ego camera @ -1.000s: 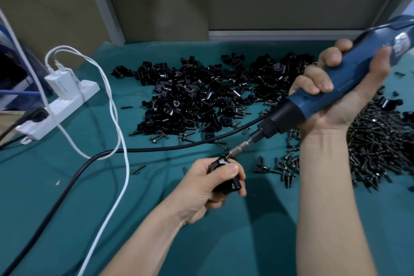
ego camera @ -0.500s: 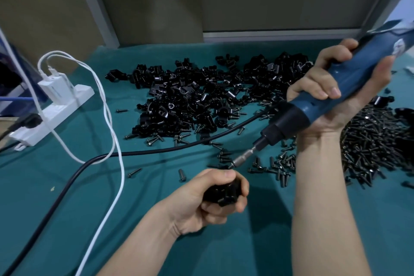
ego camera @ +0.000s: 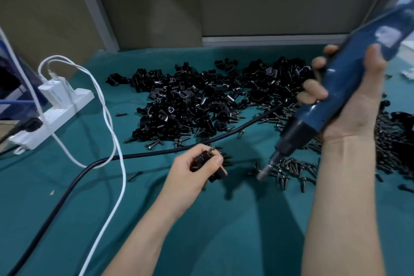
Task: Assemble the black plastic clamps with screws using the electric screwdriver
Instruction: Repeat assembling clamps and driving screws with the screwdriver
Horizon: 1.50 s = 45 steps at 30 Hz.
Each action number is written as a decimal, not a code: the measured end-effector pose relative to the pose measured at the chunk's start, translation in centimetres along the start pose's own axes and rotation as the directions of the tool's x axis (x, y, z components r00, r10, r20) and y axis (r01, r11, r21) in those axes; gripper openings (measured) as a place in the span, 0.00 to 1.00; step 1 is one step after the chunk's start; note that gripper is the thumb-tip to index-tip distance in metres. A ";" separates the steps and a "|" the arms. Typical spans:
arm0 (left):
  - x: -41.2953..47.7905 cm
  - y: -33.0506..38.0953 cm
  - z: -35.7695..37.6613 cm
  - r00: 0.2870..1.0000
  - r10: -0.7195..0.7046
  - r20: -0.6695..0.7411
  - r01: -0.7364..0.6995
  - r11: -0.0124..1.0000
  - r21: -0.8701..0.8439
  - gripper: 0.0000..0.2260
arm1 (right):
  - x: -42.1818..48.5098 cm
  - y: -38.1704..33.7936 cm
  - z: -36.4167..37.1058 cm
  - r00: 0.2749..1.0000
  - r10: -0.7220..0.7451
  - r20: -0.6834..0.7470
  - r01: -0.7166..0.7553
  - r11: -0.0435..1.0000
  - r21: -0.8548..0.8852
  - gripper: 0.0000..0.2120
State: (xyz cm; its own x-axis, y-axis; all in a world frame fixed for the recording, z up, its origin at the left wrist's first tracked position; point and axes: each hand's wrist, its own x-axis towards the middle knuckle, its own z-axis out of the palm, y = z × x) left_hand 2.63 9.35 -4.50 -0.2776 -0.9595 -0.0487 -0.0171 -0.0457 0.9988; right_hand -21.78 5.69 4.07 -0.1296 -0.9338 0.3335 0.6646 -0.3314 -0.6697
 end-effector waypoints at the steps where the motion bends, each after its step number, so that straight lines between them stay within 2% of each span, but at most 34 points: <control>1: 0.2 -0.2 -0.1 0.994 0.069 -0.081 -0.063 0.995 0.073 0.07 | 0.0 0.1 0.0 0.997 0.063 -0.049 -0.069 0.988 -0.137 0.20; 3: 0.3 -0.4 -0.2 0.975 0.163 -0.153 -0.144 0.981 0.130 0.07 | 0.2 1.2 0.3 0.952 0.227 -0.206 -0.279 0.920 -0.276 0.21; 5: 0.3 -0.5 -0.2 0.960 0.212 -0.181 -0.174 0.963 0.203 0.04 | 0.5 3.3 0.8 0.863 0.363 -0.350 -0.465 0.842 -0.274 0.20; 7: 0.2 -0.6 -0.3 0.947 0.257 -0.195 -0.204 0.945 0.256 0.05 | 0.9 5.4 1.1 0.797 0.446 -0.408 -0.572 0.773 -0.273 0.20; 9: 0.2 -0.7 -0.3 0.941 0.273 -0.200 -0.223 0.945 0.241 0.06 | 1.3 7.0 1.1 0.765 0.486 -0.422 -0.629 0.703 -0.331 0.20; 12: 0.4 -0.7 -0.4 0.937 0.271 -0.220 -0.222 0.949 0.225 0.04 | 1.6 8.9 0.9 0.759 0.462 -0.459 -0.649 0.596 -0.473 0.17; 14: 0.6 -0.8 -0.5 0.935 0.278 -0.221 -0.226 0.945 0.235 0.04 | 1.6 10.2 0.7 0.778 0.385 -0.496 -0.628 0.456 -0.631 0.18; 17: 0.6 -1.0 -0.5 0.926 0.306 -0.221 -0.223 0.916 0.333 0.05 | 1.2 11.9 0.4 0.808 0.311 -0.501 -0.567 0.178 -0.804 0.21; 19: 0.7 -1.1 -0.6 0.919 0.326 -0.220 -0.222 0.891 0.395 0.05 | 1.0 11.7 0.6 0.830 0.254 -0.496 -0.482 -0.121 -0.868 0.25; 20: 0.7 -1.1 -0.6 0.918 0.333 -0.214 -0.222 0.880 0.420 0.06 | 0.9 11.1 1.0 0.858 0.199 -0.474 -0.432 -0.222 -0.874 0.27; 21: 0.6 -1.1 -0.6 0.917 0.342 -0.206 -0.225 0.869 0.440 0.07 | 0.7 10.3 1.7 0.894 0.131 -0.429 -0.388 -0.252 -0.886 0.28; 23: 0.7 -1.1 -0.5 0.907 0.372 -0.199 -0.246 0.849 0.469 0.07 | -0.2 8.6 3.5 0.961 0.048 -0.273 -0.260 -0.184 -0.948 0.25; 24: 0.7 -1.0 -0.5 0.899 0.391 -0.198 -0.257 0.837 0.484 0.07 | -0.8 8.0 4.7 0.972 0.100 -0.214 -0.196 -0.159 -0.967 0.27; 26: 0.8 -1.1 -0.4 0.881 0.433 -0.189 -0.287 0.808 0.516 0.07 | -2.7 7.4 7.2 0.937 0.317 -0.148 -0.103 -0.154 -0.983 0.31; 28: 0.8 -1.3 -0.3 0.846 0.506 -0.170 -0.329 0.746 0.579 0.08 | -4.0 7.7 8.2 0.880 0.460 -0.117 -0.023 -0.204 -0.979 0.31; 30: 0.7 -1.4 -0.2 0.826 0.538 -0.170 -0.317 0.692 0.648 0.11 | -4.5 8.1 8.0 0.857 0.505 -0.104 0.028 -0.247 -0.969 0.27; 35: 0.7 -1.4 0.1 0.798 0.591 -0.119 -0.337 0.602 0.724 0.13 | -4.7 8.7 7.4 0.855 0.512 -0.081 0.008 -0.169 -0.986 0.22; 39: 0.7 -1.4 -0.2 0.811 0.577 -0.097 -0.349 0.610 0.712 0.12 | -4.8 9.2 7.1 0.859 0.506 -0.082 0.014 -0.183 -0.983 0.21; 45: 0.7 -1.5 -0.4 0.884 0.454 -0.108 -0.303 0.734 0.608 0.06 | -4.9 9.1 6.5 0.851 0.523 -0.041 0.053 -0.162 -0.985 0.22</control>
State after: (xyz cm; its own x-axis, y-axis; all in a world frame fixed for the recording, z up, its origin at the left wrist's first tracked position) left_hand 2.86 8.61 -6.04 -0.1500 -0.8993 0.4108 -0.5127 0.4260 0.7454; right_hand -10.34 8.14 0.63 0.2073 -0.9738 -0.0934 -0.8399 -0.1282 -0.5275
